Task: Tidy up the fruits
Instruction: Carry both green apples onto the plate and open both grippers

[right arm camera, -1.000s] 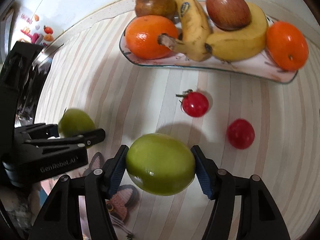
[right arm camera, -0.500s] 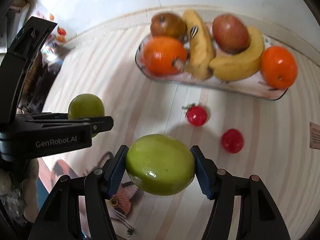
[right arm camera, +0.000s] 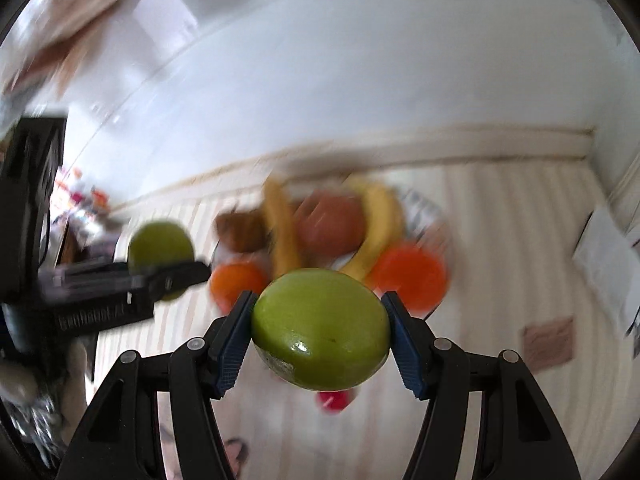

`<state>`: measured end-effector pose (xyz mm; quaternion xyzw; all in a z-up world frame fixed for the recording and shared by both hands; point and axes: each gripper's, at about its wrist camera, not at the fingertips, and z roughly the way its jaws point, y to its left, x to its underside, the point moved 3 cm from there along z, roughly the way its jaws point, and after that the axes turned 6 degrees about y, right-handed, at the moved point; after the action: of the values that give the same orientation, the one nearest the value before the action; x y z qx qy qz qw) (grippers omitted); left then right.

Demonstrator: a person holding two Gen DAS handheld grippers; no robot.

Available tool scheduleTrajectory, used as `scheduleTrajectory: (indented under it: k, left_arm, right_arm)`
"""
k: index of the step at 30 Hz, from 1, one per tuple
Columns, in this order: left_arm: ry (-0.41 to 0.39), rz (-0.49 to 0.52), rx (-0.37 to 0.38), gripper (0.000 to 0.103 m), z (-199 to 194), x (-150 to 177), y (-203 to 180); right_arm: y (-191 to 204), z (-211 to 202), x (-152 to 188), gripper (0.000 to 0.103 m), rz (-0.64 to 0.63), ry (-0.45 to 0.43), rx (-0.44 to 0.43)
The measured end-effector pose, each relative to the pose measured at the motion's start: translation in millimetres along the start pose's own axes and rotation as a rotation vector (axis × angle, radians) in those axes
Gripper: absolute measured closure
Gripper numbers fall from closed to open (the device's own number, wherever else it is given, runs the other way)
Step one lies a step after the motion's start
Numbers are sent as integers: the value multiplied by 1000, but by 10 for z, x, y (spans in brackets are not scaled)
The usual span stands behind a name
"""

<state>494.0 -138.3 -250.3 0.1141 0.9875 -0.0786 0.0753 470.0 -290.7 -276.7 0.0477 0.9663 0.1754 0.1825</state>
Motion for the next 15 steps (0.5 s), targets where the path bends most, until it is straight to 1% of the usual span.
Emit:
scheduleTrajectory:
  k: [3, 7, 9, 12, 15]
  left_arm:
    - [20, 10, 7, 51, 181, -250, -132]
    - [59, 19, 14, 51, 362, -382, -276]
    - [79, 27, 23, 51, 433, -394, -341]
    - [111, 37, 22, 51, 568, -388, -435]
    - [131, 44, 14, 51, 664, -353, -488]
  right_arm:
    - [-227, 90, -331, 37, 18, 8, 33]
    - [-437, 336, -595, 37, 30, 61, 48]
    - [-473, 467, -649, 37, 38, 90, 38]
    - [-501, 672, -693, 37, 26, 126, 49]
    - [-506, 817, -642, 37, 26, 150, 47]
